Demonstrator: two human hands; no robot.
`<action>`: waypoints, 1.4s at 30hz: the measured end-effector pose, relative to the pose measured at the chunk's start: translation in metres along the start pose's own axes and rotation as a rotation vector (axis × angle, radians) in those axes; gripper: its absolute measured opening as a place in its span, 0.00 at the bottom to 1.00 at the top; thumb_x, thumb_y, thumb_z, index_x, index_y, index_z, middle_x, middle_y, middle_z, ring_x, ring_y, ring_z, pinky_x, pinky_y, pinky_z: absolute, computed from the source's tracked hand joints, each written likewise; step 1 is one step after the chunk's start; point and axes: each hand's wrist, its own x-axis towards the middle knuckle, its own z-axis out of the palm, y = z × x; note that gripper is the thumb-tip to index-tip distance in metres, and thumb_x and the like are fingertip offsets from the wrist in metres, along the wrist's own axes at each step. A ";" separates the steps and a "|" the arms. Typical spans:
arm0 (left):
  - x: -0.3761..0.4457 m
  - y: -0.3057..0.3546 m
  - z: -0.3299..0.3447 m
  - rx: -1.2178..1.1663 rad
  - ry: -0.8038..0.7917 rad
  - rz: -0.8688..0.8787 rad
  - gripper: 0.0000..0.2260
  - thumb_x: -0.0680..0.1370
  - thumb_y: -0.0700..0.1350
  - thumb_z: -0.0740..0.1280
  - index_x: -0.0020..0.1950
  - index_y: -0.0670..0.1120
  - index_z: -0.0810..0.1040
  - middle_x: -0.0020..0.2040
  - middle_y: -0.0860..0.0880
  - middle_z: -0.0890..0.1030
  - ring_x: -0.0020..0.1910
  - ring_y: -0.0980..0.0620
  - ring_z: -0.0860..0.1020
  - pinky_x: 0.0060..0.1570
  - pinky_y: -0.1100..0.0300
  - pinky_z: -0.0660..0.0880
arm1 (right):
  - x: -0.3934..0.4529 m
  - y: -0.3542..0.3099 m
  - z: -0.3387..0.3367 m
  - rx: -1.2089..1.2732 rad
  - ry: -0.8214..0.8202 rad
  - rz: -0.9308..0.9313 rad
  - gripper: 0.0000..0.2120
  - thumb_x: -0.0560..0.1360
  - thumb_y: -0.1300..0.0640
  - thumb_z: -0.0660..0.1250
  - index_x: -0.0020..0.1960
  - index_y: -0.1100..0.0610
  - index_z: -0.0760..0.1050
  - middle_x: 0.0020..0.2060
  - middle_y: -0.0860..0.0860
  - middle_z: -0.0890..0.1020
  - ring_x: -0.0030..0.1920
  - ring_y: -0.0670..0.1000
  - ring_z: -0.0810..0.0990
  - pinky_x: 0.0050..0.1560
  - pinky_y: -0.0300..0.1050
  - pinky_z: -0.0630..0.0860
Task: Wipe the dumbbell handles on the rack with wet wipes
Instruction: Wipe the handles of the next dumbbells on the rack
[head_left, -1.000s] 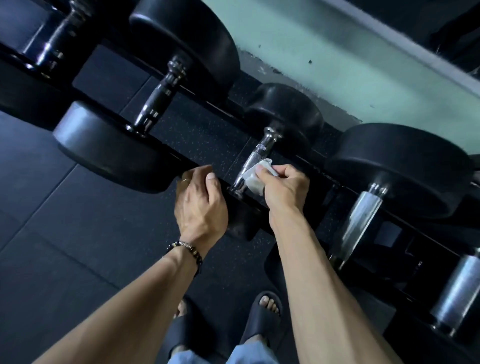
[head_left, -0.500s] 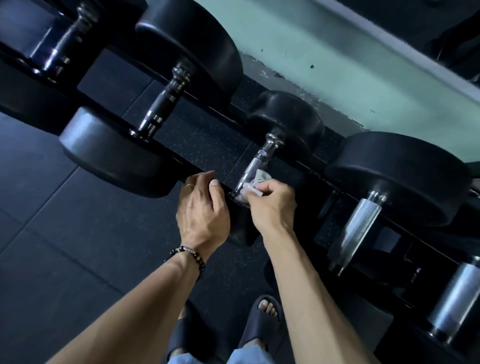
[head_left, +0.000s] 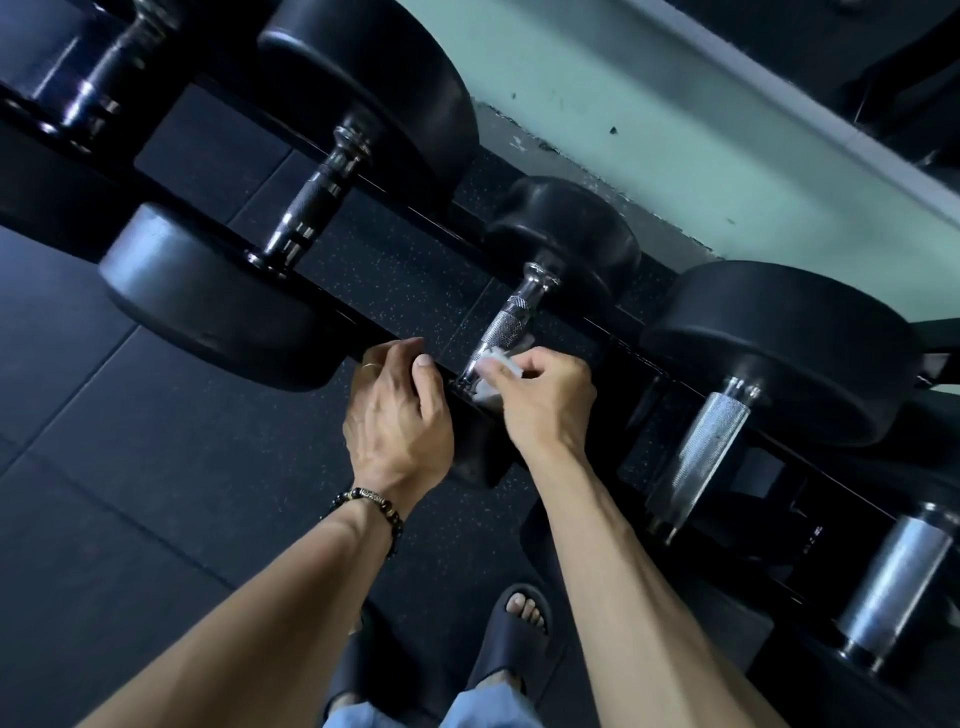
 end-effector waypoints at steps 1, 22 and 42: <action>0.000 -0.001 0.000 -0.001 0.002 0.001 0.24 0.78 0.56 0.48 0.65 0.50 0.75 0.64 0.50 0.75 0.61 0.48 0.72 0.54 0.58 0.63 | 0.004 -0.001 0.001 0.070 0.078 0.019 0.14 0.70 0.54 0.78 0.30 0.54 0.77 0.28 0.44 0.82 0.31 0.43 0.79 0.38 0.40 0.76; 0.001 -0.001 0.000 0.007 0.001 0.023 0.24 0.78 0.56 0.47 0.64 0.51 0.76 0.63 0.52 0.74 0.61 0.51 0.72 0.53 0.59 0.64 | 0.023 0.007 0.008 0.397 -0.064 0.426 0.11 0.73 0.48 0.73 0.41 0.56 0.83 0.45 0.50 0.86 0.50 0.50 0.84 0.58 0.52 0.81; 0.001 -0.002 0.000 0.015 0.004 0.062 0.27 0.76 0.59 0.45 0.63 0.51 0.77 0.63 0.52 0.75 0.60 0.52 0.73 0.54 0.58 0.66 | 0.041 0.009 0.008 0.165 -0.301 0.377 0.13 0.60 0.55 0.74 0.43 0.56 0.79 0.49 0.53 0.84 0.52 0.55 0.83 0.58 0.59 0.80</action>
